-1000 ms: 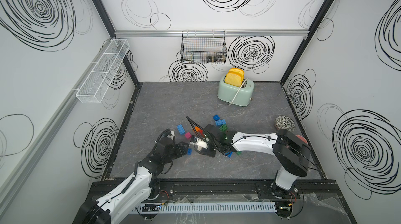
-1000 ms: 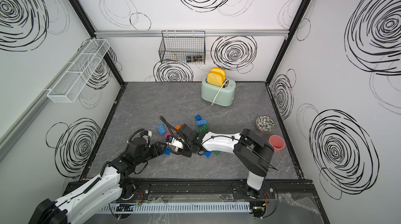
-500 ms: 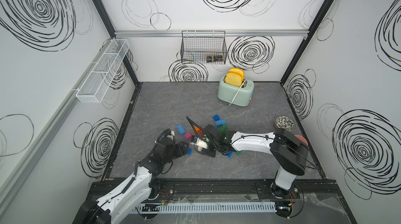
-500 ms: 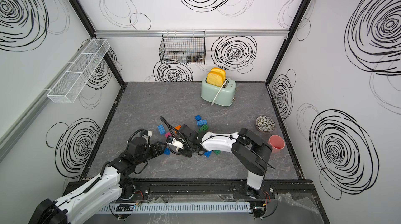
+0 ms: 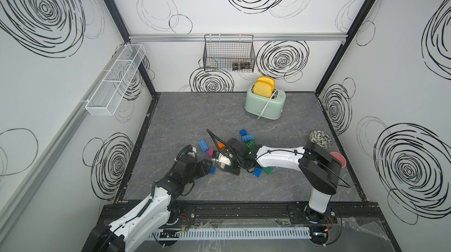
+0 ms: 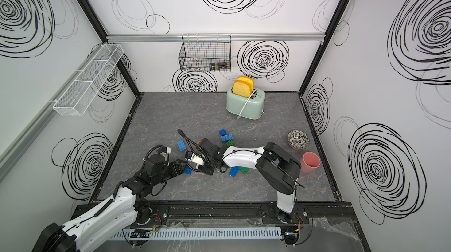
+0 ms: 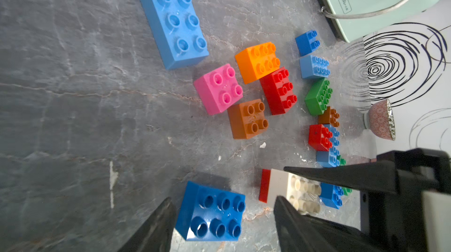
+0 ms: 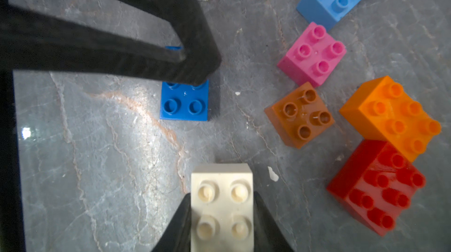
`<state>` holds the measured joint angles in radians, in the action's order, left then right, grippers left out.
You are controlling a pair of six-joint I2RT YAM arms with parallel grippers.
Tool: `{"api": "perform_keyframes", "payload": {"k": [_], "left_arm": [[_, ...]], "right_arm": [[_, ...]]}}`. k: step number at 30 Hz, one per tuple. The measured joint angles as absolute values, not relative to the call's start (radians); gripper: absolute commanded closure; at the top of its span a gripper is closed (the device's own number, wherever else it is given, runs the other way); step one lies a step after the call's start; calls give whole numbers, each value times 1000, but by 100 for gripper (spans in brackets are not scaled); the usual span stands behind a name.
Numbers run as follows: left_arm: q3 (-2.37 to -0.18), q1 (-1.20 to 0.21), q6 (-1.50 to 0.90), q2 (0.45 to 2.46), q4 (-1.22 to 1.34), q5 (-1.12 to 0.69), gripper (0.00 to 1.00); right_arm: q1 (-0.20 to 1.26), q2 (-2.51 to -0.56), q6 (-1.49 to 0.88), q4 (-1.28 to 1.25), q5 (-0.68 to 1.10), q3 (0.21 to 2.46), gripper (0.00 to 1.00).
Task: Assemble a heart with lego
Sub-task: Assemble the lego brick with the lego brick.
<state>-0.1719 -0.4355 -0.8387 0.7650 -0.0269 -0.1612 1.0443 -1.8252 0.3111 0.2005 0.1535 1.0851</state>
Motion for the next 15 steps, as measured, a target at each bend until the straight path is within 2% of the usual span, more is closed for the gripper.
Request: {"api": "perform_keyframes", "payload": {"k": [7, 15], "left_arm": [[-172, -435, -839, 765, -27, -162, 31], [-172, -435, -839, 765, -27, -164, 31]], "right_arm": [[1034, -1855, 311, 250, 191, 1130, 72], [1060, -1837, 328, 199, 93, 1089, 73]]}}
